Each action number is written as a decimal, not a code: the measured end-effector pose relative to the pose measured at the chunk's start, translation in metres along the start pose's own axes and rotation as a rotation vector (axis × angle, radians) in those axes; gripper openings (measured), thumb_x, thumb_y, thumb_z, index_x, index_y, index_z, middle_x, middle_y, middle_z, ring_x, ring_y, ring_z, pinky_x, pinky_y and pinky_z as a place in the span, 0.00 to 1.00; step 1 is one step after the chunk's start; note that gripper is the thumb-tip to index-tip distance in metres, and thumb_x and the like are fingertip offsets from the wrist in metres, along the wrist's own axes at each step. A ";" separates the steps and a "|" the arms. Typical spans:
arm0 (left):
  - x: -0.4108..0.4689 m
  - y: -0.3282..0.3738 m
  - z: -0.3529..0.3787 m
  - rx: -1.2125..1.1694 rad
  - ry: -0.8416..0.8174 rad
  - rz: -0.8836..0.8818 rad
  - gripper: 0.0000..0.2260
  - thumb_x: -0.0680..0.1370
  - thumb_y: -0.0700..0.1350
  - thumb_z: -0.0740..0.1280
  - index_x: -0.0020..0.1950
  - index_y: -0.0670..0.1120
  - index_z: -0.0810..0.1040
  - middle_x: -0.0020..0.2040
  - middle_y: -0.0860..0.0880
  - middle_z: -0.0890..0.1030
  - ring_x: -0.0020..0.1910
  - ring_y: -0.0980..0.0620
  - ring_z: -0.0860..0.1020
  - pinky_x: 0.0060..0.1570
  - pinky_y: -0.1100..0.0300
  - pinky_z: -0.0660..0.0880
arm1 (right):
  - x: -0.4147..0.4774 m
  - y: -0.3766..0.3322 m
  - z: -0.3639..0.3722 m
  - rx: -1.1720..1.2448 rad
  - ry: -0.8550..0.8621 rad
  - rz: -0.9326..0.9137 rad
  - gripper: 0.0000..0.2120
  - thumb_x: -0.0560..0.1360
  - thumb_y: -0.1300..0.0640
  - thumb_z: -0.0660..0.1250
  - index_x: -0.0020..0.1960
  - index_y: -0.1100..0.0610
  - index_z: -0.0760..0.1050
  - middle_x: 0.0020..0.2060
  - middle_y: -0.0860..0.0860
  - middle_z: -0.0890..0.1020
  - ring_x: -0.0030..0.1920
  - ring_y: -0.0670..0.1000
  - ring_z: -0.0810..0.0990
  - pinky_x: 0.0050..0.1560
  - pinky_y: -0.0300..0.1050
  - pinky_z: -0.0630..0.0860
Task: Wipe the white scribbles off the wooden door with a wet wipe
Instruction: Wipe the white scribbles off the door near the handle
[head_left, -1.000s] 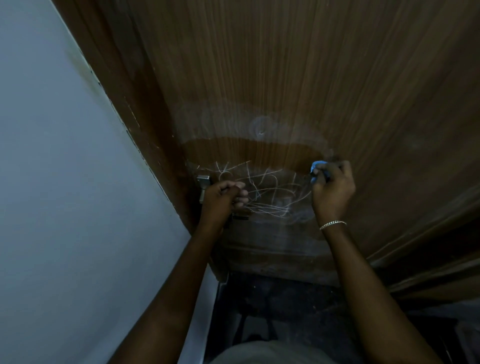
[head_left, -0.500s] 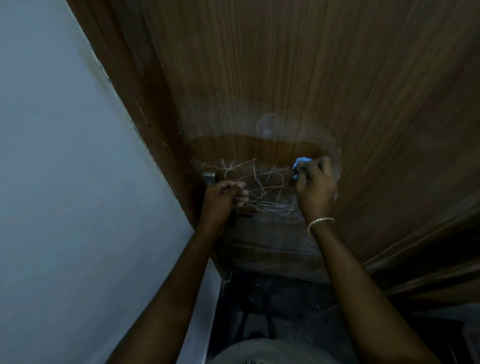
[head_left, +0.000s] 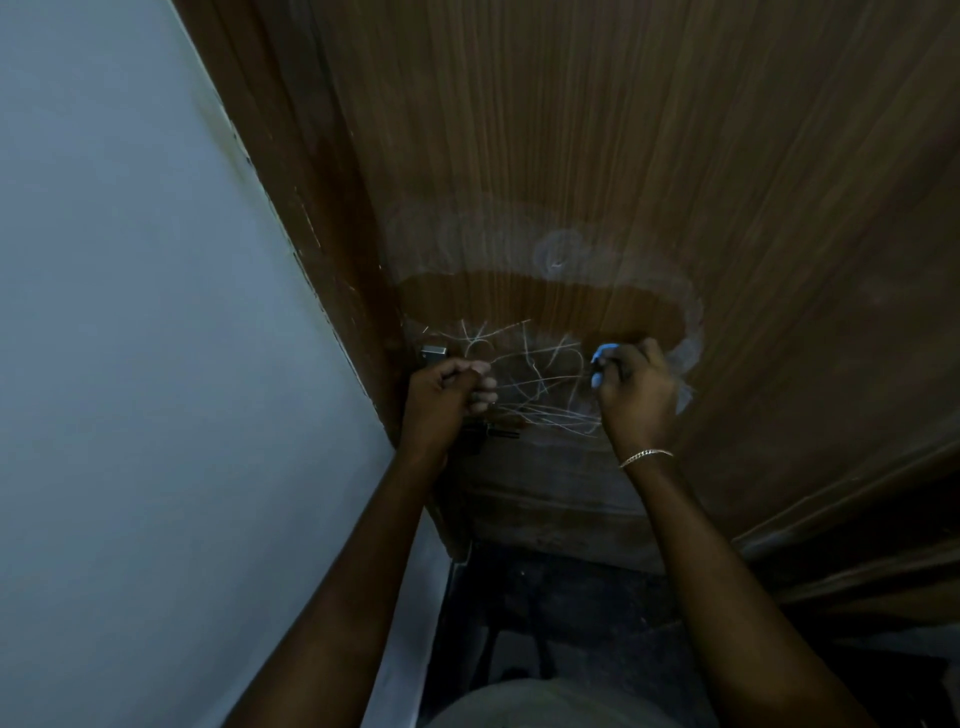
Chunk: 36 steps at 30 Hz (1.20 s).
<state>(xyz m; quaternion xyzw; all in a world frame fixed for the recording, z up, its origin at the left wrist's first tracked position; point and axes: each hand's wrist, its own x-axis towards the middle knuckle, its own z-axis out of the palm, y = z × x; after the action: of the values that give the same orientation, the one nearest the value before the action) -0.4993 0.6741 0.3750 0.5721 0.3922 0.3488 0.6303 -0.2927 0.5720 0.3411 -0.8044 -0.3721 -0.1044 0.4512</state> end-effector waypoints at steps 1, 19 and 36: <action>0.000 0.001 -0.002 0.001 0.009 0.002 0.08 0.81 0.43 0.66 0.54 0.42 0.83 0.43 0.47 0.86 0.41 0.50 0.84 0.42 0.61 0.81 | 0.003 -0.006 0.001 0.039 0.042 -0.008 0.05 0.75 0.61 0.66 0.48 0.54 0.80 0.48 0.48 0.76 0.42 0.44 0.76 0.42 0.35 0.74; -0.006 0.009 -0.017 -0.012 0.045 0.038 0.08 0.81 0.41 0.66 0.55 0.40 0.82 0.44 0.45 0.86 0.41 0.50 0.84 0.41 0.62 0.82 | -0.005 -0.028 0.020 -0.094 -0.168 -0.220 0.06 0.77 0.63 0.67 0.52 0.61 0.79 0.53 0.54 0.74 0.41 0.51 0.77 0.40 0.49 0.81; -0.012 0.016 -0.028 -0.015 0.066 0.028 0.08 0.81 0.40 0.65 0.55 0.37 0.81 0.44 0.43 0.85 0.39 0.51 0.84 0.39 0.65 0.80 | 0.001 -0.067 0.038 -0.064 -0.153 -0.383 0.07 0.76 0.63 0.67 0.54 0.60 0.77 0.51 0.54 0.74 0.44 0.50 0.77 0.41 0.43 0.80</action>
<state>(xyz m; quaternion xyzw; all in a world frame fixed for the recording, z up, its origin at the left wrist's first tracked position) -0.5294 0.6778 0.3913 0.5611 0.4022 0.3792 0.6162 -0.3445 0.6242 0.3637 -0.7383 -0.5480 -0.1385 0.3679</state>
